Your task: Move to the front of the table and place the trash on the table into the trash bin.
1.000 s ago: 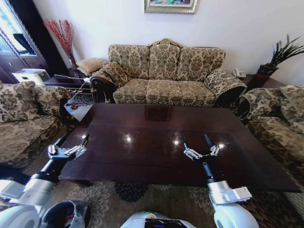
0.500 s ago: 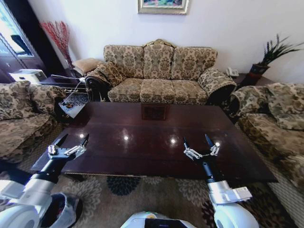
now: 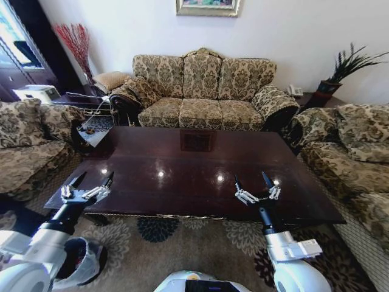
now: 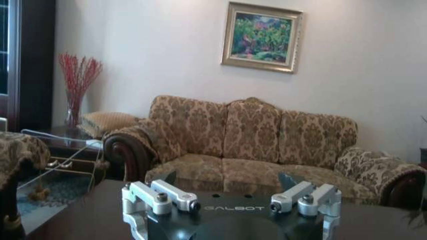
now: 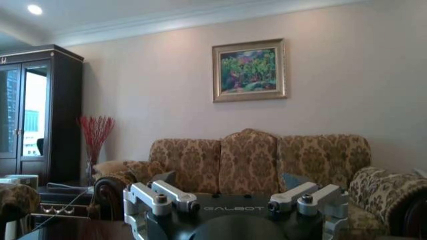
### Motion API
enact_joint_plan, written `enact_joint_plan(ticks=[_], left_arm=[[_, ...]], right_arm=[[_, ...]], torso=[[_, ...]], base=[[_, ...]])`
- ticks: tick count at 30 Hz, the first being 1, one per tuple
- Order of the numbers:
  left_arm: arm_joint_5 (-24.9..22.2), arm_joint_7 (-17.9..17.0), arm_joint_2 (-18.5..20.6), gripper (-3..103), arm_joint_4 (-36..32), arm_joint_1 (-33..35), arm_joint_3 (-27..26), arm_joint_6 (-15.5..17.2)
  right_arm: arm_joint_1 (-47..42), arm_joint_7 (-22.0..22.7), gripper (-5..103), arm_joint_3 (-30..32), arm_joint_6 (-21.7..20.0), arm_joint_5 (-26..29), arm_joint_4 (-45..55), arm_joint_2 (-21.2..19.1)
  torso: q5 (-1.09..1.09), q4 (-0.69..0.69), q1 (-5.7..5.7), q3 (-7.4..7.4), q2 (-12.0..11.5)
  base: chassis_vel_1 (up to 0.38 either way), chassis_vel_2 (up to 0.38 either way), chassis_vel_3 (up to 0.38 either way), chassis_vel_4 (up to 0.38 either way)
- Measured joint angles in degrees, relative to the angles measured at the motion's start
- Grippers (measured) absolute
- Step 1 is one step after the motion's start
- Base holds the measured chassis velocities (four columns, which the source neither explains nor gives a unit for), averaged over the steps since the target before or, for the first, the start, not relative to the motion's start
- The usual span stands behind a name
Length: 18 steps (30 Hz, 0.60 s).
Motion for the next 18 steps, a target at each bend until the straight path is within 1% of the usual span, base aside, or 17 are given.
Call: enact_joint_plan(ticks=[4,9,16,17,18], left_arm=[[0.0,0.0,0.0,100,0.0,0.01,0.0,0.0],[0.0,0.0,0.0,100,0.0,0.01,0.0,0.0],[0.0,0.01,0.0,100,-0.01,0.02,0.0,0.0],[0.0,0.02,0.0,100,-0.02,0.02,0.0,0.0],[0.0,0.02,-0.01,100,-0.03,0.03,0.0,0.0]], right_arm=[[-0.01,0.0,100,0.0,0.0,0.0,0.0,0.0],[0.0,0.0,100,0.0,0.0,0.01,0.0,0.0],[-0.03,0.0,100,0.0,0.0,0.01,0.0,0.0],[-0.05,0.0,100,0.0,0.0,0.01,0.0,0.0],[-0.05,0.0,100,0.0,0.0,0.0,0.0,0.0]], torso=[[-0.04,0.0,-0.03,-0.01,0.0],[-0.03,0.01,-0.01,0.0,0.0],[-0.05,0.01,-0.07,-0.04,0.03],[-0.01,-0.01,-0.09,-0.04,0.04],[0.02,0.02,-0.1,-0.05,0.05]], base=[[0.036,-0.05,-0.057,0.063],[0.11,-0.095,-0.118,0.105],[0.186,-0.199,-0.216,0.198],[0.118,-0.153,-0.134,0.133],[0.118,-0.098,-0.129,0.133]])
